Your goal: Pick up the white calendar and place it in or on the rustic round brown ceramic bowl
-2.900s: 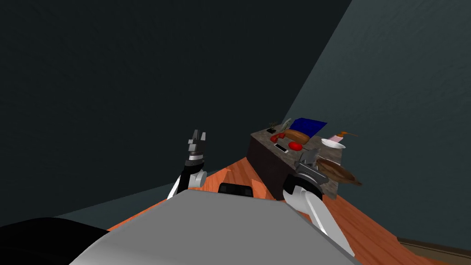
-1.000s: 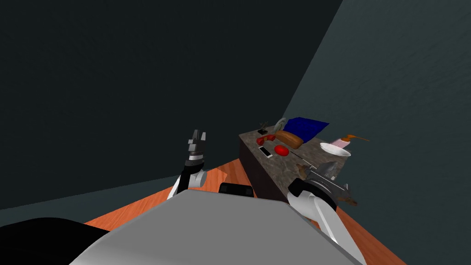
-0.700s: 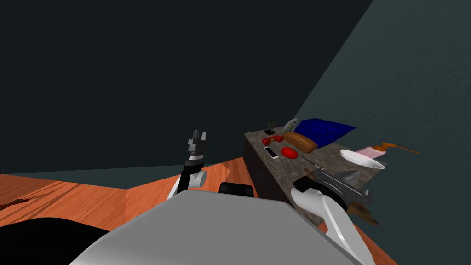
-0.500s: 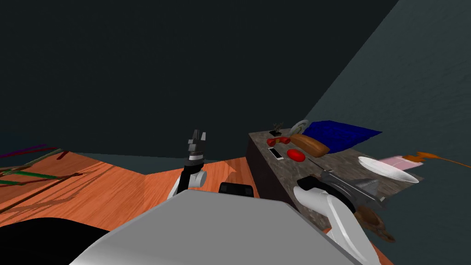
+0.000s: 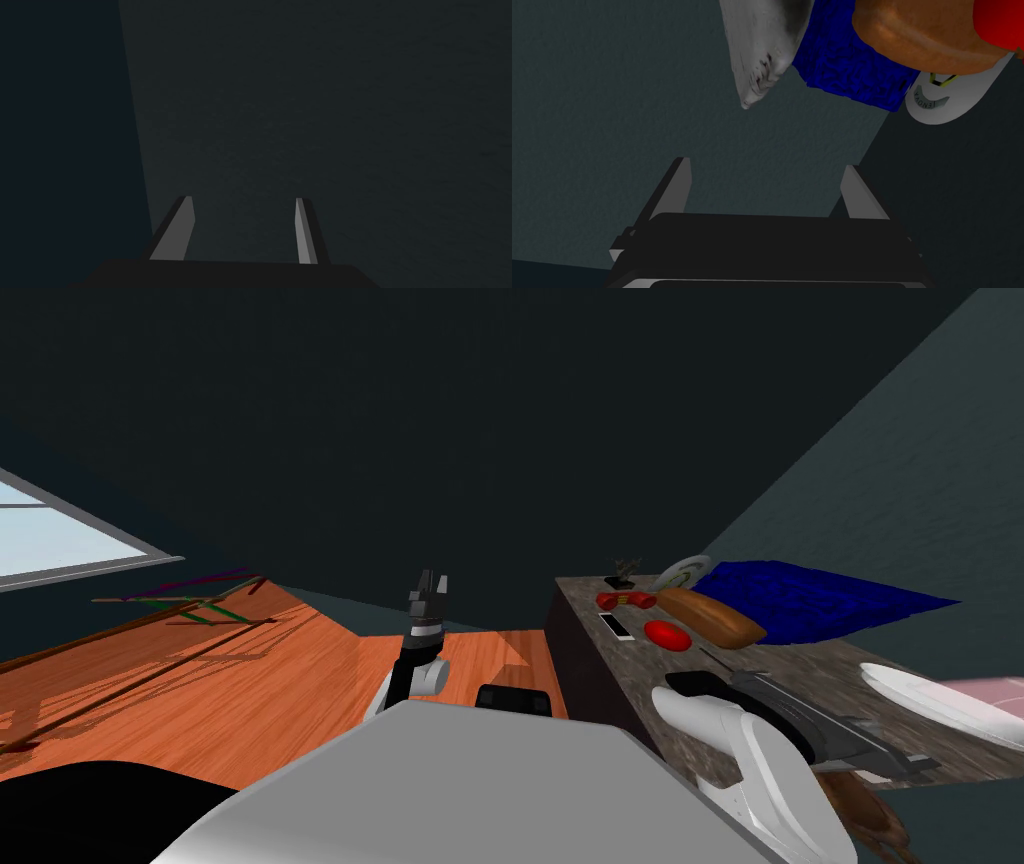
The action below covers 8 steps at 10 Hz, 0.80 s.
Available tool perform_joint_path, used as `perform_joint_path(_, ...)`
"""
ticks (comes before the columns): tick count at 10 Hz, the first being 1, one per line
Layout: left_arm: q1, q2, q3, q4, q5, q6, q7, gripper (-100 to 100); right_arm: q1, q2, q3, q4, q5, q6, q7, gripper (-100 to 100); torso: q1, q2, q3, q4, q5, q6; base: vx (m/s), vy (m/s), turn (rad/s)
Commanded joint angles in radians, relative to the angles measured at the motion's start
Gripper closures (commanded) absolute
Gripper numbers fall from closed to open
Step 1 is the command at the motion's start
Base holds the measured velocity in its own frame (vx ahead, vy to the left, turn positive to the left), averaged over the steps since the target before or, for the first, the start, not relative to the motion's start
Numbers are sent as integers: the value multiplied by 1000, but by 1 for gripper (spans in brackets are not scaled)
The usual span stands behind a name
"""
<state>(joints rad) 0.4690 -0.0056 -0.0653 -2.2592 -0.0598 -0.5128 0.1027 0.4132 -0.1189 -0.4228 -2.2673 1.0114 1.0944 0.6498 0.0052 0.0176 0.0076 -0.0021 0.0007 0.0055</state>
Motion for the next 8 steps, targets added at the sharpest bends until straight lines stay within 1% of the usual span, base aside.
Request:
perform_joint_path(1, 0, 0, 0, 0, 0, 0, 0, 0, -26, -2, -41, -5, -23, 36, 36, -100, 0, 0, 0, 0, 0, 0, -117, 22, 284)
perform_joint_path(2, 0, 0, 0, 0, 0, 0, 0, 0, -9, -3, -28, -5, -19, 16, 17, -100, 1, 1, 0, 0, 0, -1, -57, 8, 63)
perform_joint_path(3, 0, 0, 0, 0, 0, 0, 0, 0, -10, -3, -31, -6, -21, 20, 22, 0, 0, -2, -1, 0, 0, 0, -9, 2, -14)
perform_joint_path(8, 0, 0, 0, 0, 0, 0, 0, 0, -10, -3, -31, -6, -21, 20, 22, 0, -1, -6, -4, -1, 0, 0, 0, 0, 0)
